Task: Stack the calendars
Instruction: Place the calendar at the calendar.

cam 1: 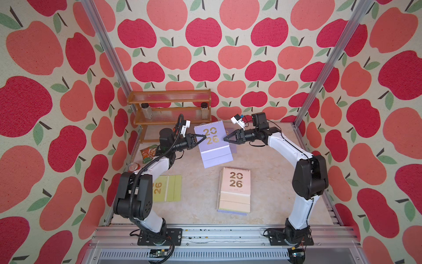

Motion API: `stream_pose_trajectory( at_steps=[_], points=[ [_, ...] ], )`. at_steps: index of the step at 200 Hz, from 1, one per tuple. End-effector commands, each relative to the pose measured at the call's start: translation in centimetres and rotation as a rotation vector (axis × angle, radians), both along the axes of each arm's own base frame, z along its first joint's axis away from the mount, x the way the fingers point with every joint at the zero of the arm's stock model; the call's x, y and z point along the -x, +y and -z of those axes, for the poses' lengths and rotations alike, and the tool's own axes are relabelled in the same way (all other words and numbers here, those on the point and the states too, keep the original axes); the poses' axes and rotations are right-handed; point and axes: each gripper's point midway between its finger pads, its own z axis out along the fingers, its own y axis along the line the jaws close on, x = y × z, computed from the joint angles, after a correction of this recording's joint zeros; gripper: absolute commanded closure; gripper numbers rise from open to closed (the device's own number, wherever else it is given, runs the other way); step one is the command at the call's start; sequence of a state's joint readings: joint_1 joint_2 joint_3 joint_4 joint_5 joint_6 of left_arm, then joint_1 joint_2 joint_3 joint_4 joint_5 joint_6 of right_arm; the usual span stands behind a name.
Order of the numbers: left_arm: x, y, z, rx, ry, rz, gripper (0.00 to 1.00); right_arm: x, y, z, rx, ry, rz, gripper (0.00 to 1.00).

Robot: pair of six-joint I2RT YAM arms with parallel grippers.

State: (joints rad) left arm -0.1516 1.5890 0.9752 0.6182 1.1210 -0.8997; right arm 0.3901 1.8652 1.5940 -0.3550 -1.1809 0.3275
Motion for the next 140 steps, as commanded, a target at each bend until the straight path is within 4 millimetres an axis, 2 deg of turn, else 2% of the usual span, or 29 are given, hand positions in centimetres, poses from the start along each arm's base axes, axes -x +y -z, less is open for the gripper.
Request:
stream_pose_trajectory(
  at_steps=[1, 36, 68, 140],
  points=[
    [2.9, -1.1, -3.0, -0.047, -0.148, 0.154, 1.0, 1.6, -2.5, -1.4, -0.014, -0.064, -0.015, 0.46],
    [3.4, -2.3, -3.4, -0.048, -0.16, 0.219, 1.0, 3.3, -3.5, -1.4, -0.027, -0.128, -0.024, 0.46],
    [3.4, -3.8, -3.1, -0.045, -0.156, 0.252, 1.0, 3.3, -3.4, -0.1, -0.056, -0.104, -0.001, 0.46],
    [3.1, -5.7, -2.0, -0.033, -0.131, 0.273, 1.0, 3.2, -2.2, 0.1, -0.129, -0.106, 0.046, 0.47]
  ],
)
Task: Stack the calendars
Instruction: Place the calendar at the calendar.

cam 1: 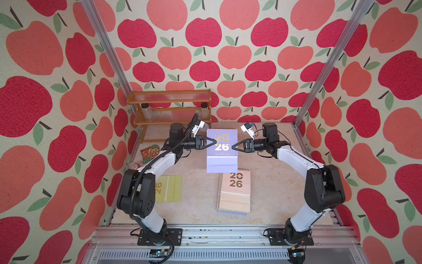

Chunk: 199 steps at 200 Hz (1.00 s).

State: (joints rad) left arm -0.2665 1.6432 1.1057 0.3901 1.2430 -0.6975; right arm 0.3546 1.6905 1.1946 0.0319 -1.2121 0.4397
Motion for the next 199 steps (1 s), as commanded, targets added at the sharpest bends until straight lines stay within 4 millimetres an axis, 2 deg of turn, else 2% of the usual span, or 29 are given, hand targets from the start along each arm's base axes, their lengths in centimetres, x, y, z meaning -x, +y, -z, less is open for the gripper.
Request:
stream_pose_trajectory(
  at_steps=[1, 33, 46, 96, 108, 115, 140, 154, 169, 178, 199],
  points=[
    [0.0, -0.6, -2.2, 0.033, -0.082, 0.027, 1.0, 0.1, 0.5, -2.6, -0.065, -0.071, 0.017, 0.47],
    [0.0, -0.7, -2.0, 0.034, -0.077, 0.025, 1.0, 0.2, 0.9, -2.3, -0.071, -0.064, 0.011, 0.54],
    [0.0, -0.6, -1.8, 0.032, -0.072, 0.023, 1.0, 0.3, 1.0, -2.2, -0.071, -0.063, 0.014, 0.59],
    [0.0, -0.4, -1.4, 0.028, -0.066, 0.013, 1.0, 0.3, 1.0, -2.0, -0.08, -0.038, 0.021, 0.88],
    [0.0, -0.3, -1.2, 0.027, -0.063, 0.009, 1.0, 0.4, 1.0, -2.1, -0.086, -0.034, 0.02, 1.0],
    [-0.2, -0.3, -1.1, 0.024, -0.058, 0.003, 1.0, 0.4, 1.0, -2.1, -0.088, -0.03, 0.02, 1.0],
    [-0.6, 0.0, -0.8, 0.019, -0.046, -0.019, 0.83, 0.5, 0.9, -1.7, -0.075, 0.01, 0.031, 1.0],
    [-1.0, 0.3, -0.6, 0.016, -0.039, -0.038, 0.62, 0.8, 0.7, -1.3, -0.058, 0.042, 0.044, 1.0],
    [-1.8, 0.9, -0.3, 0.008, -0.027, -0.083, 0.31, 1.1, 0.2, -0.7, -0.035, 0.083, 0.065, 1.0],
    [-2.4, 1.6, -0.1, 0.002, -0.017, -0.126, 0.18, 1.4, -0.1, -0.6, -0.024, 0.107, 0.079, 1.0],
    [-3.2, 3.0, 0.0, 0.011, -0.005, -0.18, 0.12, 2.3, -1.1, 0.2, 0.012, 0.17, 0.114, 1.0]
  ],
)
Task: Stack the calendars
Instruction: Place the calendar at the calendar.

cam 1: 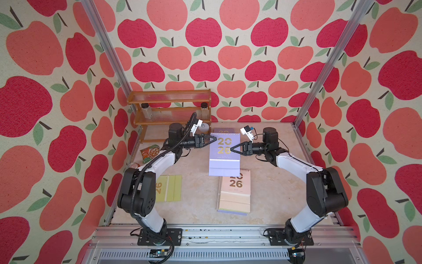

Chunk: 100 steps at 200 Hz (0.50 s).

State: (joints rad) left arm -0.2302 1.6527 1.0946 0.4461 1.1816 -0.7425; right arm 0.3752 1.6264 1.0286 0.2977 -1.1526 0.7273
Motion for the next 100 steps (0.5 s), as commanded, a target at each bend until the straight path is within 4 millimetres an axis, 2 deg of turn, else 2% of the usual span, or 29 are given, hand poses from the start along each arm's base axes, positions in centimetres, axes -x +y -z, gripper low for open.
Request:
stream_pose_trajectory(
  at_steps=[1, 29, 53, 100],
  points=[
    [-1.1, 1.7, -0.2, 0.008, -0.012, -0.082, 0.12, 1.2, -1.3, -0.6, 0.029, 0.054, 0.041, 1.0],
    [-1.3, 2.8, -0.1, 0.003, -0.006, -0.119, 0.11, 2.9, -3.1, 1.2, 0.103, 0.147, 0.092, 1.0],
    [-1.2, 2.9, 0.1, -0.01, 0.002, -0.124, 0.11, 4.9, -4.5, 2.9, 0.148, 0.221, 0.112, 1.0],
    [-0.9, 2.9, 0.1, -0.008, 0.002, -0.124, 0.11, 8.4, -6.0, 5.2, 0.196, 0.312, 0.122, 1.0]
  ],
)
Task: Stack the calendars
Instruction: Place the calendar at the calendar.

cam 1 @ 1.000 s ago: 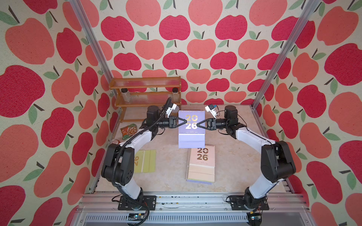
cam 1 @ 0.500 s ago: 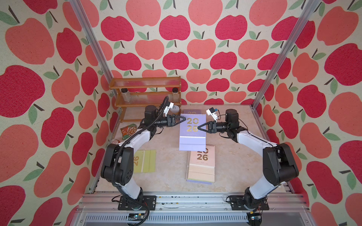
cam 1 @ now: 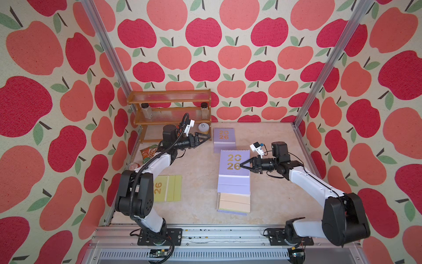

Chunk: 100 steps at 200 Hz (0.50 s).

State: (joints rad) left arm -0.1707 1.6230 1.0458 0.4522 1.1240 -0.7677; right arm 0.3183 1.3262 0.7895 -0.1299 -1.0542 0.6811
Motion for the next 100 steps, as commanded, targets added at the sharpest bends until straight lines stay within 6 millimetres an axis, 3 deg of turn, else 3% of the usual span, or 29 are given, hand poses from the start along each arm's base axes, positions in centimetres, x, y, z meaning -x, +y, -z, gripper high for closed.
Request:
stream_pose_trajectory(
  at_steps=[1, 100],
  points=[
    [0.5, 0.1, -0.7, -0.002, -0.033, -0.005, 0.11, 1.9, -0.8, 0.7, 0.018, 0.032, -0.008, 1.0],
    [0.8, -0.3, -0.5, -0.002, -0.024, 0.006, 0.11, 3.5, -1.4, 4.7, 0.052, 0.116, 0.01, 1.0]
  ],
)
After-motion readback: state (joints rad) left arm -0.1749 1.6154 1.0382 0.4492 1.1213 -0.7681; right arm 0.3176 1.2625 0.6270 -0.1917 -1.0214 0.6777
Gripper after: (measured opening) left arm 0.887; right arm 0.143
